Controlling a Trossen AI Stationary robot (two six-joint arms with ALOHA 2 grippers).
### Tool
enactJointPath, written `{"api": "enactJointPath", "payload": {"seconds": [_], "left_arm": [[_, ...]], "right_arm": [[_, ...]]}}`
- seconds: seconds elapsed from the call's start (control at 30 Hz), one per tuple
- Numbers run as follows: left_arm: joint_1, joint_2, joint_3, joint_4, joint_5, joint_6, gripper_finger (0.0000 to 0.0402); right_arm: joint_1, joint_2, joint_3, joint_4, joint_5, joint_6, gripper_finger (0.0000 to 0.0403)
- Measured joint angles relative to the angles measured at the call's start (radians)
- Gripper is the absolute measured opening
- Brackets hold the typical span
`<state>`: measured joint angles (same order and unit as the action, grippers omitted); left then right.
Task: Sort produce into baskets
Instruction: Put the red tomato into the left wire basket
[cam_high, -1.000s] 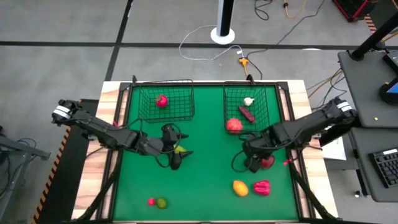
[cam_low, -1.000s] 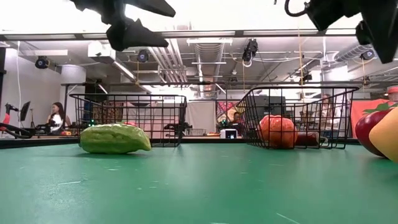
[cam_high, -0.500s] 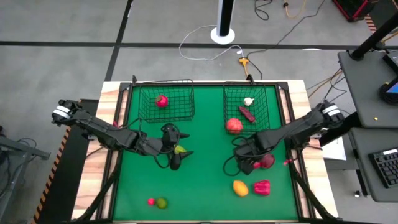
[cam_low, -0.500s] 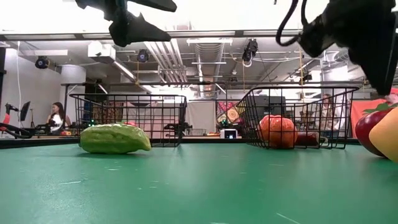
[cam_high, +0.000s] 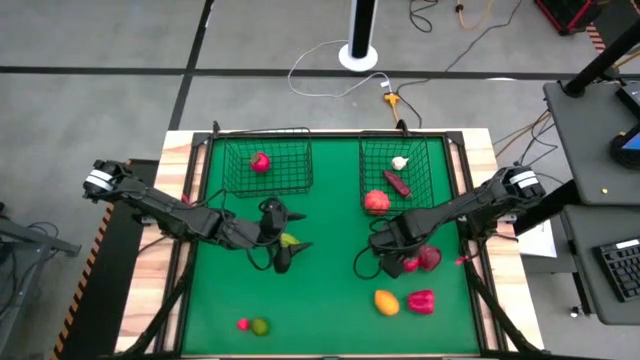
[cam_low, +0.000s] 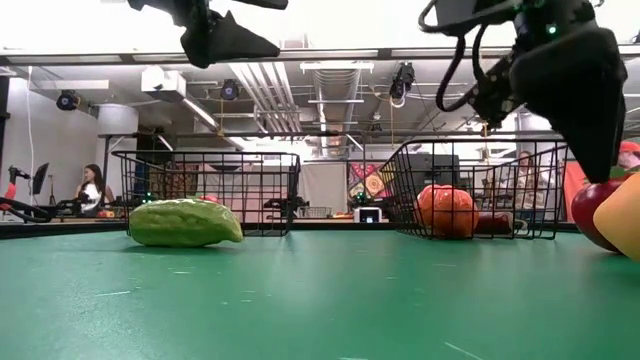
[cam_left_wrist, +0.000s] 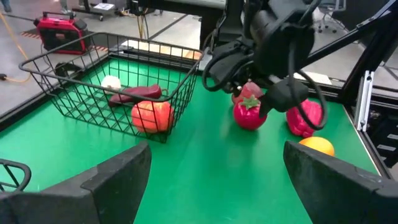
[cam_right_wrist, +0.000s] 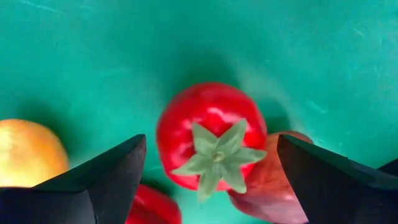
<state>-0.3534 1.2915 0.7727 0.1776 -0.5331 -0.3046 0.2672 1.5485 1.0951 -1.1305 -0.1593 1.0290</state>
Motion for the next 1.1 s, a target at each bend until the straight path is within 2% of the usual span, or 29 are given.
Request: {"api": "enactJointPath", "payload": {"seconds": [0.13,0.4,0.7,0.87,0.93,1.0,1.1], "left_arm": [[0.0,0.0,0.0,0.0,0.0,0.0,0.0346],[0.0,0.0,0.0,0.003,0.0,-0.003,0.0346],[0.0,0.0,0.0,0.001,0.0,-0.022,0.0346],[0.0,0.002,0.0,-0.011,0.004,0.007,0.0346],[-0.002,0.008,-0.001,-0.022,0.041,0.015,0.0346],[-0.003,0.023,-0.002,-0.023,0.099,0.016,0.0346],[-0.008,0.059,-0.003,-0.022,0.181,0.015,0.0346]], "right_arm": [[-0.002,-0.004,-0.048,0.014,-0.014,-0.011,0.0354],[-0.002,0.004,-0.14,0.175,-0.051,-0.026,0.0351],[-0.002,0.002,-0.134,0.209,-0.029,-0.021,0.0306],[-0.002,-0.015,-0.071,0.221,0.092,-0.053,0.0307],[-0.002,-0.025,-0.031,0.274,0.153,-0.099,0.0311],[-0.001,-0.032,0.005,0.371,0.204,-0.186,0.0311],[0.001,-0.037,0.047,0.563,0.25,-0.43,0.031]]}}
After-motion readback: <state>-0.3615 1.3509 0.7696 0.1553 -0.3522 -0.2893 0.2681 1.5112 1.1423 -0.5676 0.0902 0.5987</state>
